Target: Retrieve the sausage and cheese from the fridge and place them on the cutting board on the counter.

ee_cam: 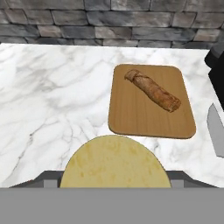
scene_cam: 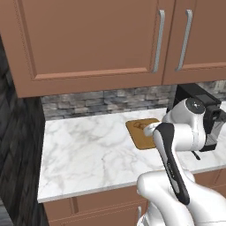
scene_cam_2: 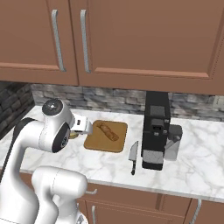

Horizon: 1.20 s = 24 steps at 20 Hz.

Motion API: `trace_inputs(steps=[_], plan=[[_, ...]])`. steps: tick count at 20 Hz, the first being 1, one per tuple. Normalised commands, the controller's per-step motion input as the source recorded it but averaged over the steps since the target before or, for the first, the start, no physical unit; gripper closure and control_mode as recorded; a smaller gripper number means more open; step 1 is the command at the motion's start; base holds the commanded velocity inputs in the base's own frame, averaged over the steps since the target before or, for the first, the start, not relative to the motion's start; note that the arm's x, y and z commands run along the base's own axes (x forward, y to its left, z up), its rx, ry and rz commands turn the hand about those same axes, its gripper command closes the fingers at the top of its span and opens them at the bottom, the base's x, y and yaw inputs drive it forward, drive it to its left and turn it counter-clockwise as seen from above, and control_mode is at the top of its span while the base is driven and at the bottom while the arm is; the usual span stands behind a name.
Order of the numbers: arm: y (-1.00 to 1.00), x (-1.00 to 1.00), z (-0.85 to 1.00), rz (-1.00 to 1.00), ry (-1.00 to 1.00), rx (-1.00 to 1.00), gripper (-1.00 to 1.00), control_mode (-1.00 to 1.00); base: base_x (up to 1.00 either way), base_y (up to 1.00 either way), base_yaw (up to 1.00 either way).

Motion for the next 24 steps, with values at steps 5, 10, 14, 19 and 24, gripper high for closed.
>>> trace_inputs(steps=[5, 10, 14, 19, 24], plan=[[0.00, 0.00, 0.00, 0.00, 0.00, 0.00, 1.00, 1.00, 0.00, 0.00, 0.00], [0.00, 0.00, 0.00, 0.00, 0.00, 0.00, 1.00, -1.00, 0.00, 0.00, 0.00], [0.00, 0.00, 0.00, 0.00, 0.00, 0.00, 1.00, -1.00, 0.00, 0.00, 0.00], [-0.17, 0.26, -0.22, -0.02, 0.18, 0.04, 1.00, -1.00, 0.00, 0.00, 0.00], [-0.15, 0.67, -0.37, -0.02, 0.12, -0.01, 1.00, -1.00, 0.00, 0.00, 0.00]])
